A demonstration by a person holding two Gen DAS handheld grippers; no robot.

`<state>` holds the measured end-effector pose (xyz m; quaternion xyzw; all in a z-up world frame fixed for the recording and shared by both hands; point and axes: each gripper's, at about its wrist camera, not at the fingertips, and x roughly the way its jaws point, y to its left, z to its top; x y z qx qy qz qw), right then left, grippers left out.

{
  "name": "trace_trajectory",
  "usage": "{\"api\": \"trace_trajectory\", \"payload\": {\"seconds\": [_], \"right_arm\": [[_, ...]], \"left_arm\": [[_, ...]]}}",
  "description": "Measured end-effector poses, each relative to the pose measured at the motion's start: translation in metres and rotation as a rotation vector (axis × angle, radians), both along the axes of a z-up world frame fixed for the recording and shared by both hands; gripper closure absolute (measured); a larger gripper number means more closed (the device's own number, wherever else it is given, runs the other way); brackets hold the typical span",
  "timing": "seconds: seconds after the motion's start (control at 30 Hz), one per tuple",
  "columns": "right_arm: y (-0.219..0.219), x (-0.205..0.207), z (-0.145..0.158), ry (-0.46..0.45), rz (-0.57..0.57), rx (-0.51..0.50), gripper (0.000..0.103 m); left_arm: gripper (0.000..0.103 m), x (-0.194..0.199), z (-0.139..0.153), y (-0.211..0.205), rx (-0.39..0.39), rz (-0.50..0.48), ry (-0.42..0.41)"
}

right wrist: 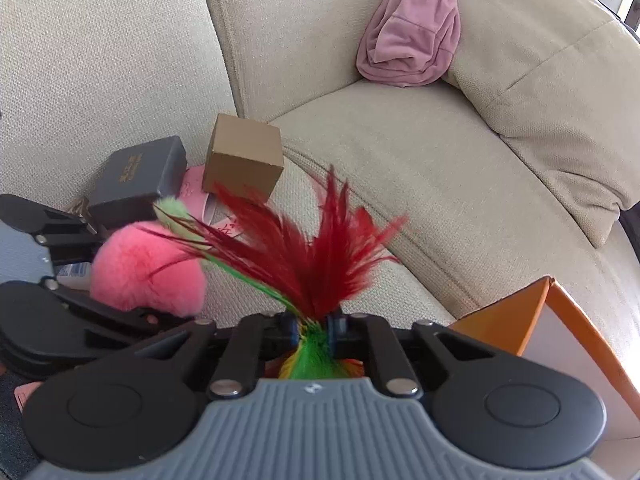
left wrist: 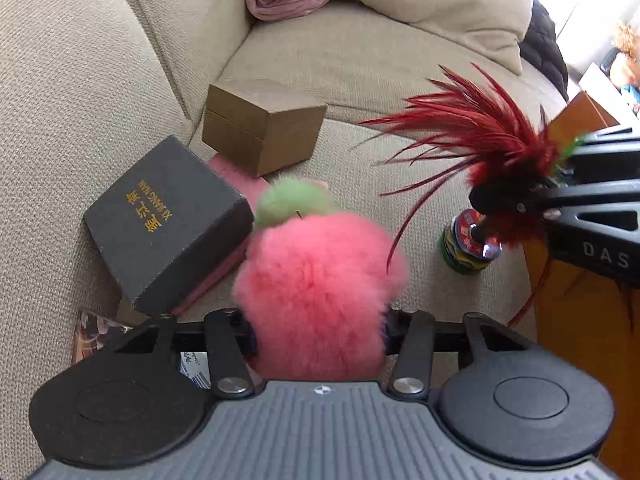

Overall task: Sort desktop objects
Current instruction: 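Grasp and lift the pink pompom with the left tool while the right tool lifts the feather toy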

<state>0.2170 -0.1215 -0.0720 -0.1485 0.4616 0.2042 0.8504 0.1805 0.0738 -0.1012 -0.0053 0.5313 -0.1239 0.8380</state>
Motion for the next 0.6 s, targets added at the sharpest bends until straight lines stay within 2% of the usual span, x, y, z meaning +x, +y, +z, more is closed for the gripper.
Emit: {"api": "trace_trajectory", "payload": {"seconds": [0.17, 0.3, 0.43, 0.6], "right_arm": [[-0.011, -0.012, 0.005, -0.04, -0.008, 0.065, 0.096], [-0.02, -0.021, 0.023, -0.072, -0.019, 0.13, 0.096], [-0.035, -0.036, 0.055, -0.112, -0.036, 0.207, 0.096], [-0.064, -0.059, 0.094, -0.189, -0.092, 0.248, 0.096]], "left_arm": [[0.054, -0.004, 0.003, 0.009, -0.041, 0.029, -0.022], [0.055, -0.011, 0.014, 0.01, -0.052, 0.023, -0.063], [0.055, -0.024, 0.038, 0.01, -0.084, 0.025, -0.124], [0.055, -0.049, 0.087, -0.002, -0.143, -0.014, -0.218]]}}
